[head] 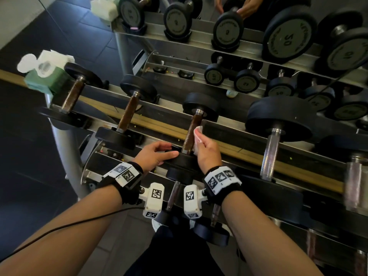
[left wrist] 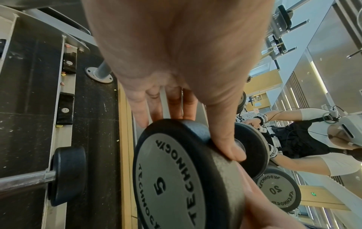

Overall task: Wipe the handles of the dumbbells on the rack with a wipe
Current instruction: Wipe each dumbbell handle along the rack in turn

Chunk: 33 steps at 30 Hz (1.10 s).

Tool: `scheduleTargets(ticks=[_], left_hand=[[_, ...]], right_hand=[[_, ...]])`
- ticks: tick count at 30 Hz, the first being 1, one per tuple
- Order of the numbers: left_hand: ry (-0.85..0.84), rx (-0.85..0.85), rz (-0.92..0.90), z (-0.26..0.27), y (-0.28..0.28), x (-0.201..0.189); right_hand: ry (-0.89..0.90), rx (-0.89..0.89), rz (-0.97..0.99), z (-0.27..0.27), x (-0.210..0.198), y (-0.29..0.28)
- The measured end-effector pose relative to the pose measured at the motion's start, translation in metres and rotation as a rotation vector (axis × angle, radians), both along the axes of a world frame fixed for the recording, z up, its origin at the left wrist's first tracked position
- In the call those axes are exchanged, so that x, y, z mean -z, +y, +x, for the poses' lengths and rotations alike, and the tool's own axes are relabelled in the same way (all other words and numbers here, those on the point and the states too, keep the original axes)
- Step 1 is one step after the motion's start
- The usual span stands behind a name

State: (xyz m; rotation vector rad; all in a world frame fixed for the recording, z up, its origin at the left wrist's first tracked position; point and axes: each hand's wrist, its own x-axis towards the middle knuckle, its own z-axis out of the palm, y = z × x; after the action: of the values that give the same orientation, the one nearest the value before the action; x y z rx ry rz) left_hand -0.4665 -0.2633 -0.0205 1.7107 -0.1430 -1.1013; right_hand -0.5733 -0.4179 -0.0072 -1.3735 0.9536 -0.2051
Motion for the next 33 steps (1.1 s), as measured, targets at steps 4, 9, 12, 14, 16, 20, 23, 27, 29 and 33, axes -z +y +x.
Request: scheduleTargets(ticks=[4, 9, 12, 14, 16, 20, 23, 27, 29, 33], left_hand=[[-0.011, -0.006, -0.010, 0.000, 0.000, 0.002], [-0.024, 0.007, -0.013, -0.001, 0.000, 0.000], [-0.052, 0.023, -0.028, -0.003, 0.001, 0.000], [-0.068, 0.028, -0.014, -0.003, 0.001, 0.001], [-0.067, 0.027, 0.001, -0.002, 0.001, 0.002], [-0.073, 0.042, 0.022, -0.001, 0.003, 0.006], [-0.095, 0.037, 0.035, 0.000, 0.002, 0.009], [-0.102, 0.073, 0.044, 0.000, 0.003, 0.008], [-0.112, 0.092, 0.052, 0.001, 0.004, 0.007], [-0.109, 0.088, 0.057, 0.002, 0.003, 0.009]], right_hand=[[0.056, -0.019, -0.057, -0.017, 0.008, 0.012], [0.050, -0.020, -0.172, -0.015, 0.001, -0.005], [0.077, 0.024, -0.248, 0.000, 0.000, -0.018], [0.107, 0.063, -0.163, 0.013, 0.001, -0.024], [0.108, 0.093, -0.074, 0.026, 0.001, -0.028], [0.086, 0.123, 0.012, 0.037, 0.002, -0.028], [0.083, 0.102, 0.039, 0.027, 0.007, -0.021], [0.069, 0.056, 0.142, 0.006, 0.009, -0.015], [0.044, 0.071, 0.192, 0.008, 0.007, -0.019], [-0.040, 0.161, 0.220, 0.032, 0.000, -0.034]])
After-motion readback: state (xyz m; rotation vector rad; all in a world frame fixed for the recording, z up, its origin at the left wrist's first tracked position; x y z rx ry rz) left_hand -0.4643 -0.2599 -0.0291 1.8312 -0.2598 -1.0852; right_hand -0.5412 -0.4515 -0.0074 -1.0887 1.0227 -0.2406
